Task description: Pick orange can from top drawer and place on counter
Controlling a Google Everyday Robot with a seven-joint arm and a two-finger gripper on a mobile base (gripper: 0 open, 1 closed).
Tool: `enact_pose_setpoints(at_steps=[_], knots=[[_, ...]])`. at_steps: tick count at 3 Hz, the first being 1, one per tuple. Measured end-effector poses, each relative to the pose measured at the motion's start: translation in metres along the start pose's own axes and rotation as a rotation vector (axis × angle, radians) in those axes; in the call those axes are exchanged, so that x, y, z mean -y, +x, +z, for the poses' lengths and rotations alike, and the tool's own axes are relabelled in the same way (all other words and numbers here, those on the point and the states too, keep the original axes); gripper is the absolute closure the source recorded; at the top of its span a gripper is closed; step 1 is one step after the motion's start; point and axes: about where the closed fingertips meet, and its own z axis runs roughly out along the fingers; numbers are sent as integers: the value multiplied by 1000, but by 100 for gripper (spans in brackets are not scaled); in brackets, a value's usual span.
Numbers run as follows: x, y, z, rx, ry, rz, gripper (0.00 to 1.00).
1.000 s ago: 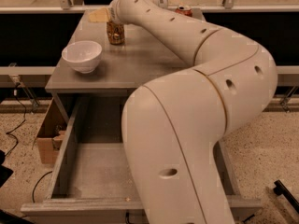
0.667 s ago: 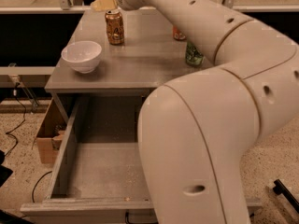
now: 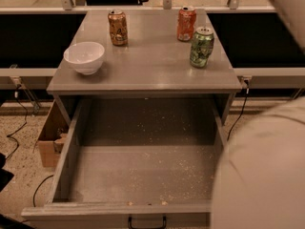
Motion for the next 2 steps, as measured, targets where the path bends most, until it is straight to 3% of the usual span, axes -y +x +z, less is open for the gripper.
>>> enact_pose_setpoints(at_steps=[1,2], knots=[[12,50,-90,-92,34,128,0],[11,81,-101,-136,40,170,0]])
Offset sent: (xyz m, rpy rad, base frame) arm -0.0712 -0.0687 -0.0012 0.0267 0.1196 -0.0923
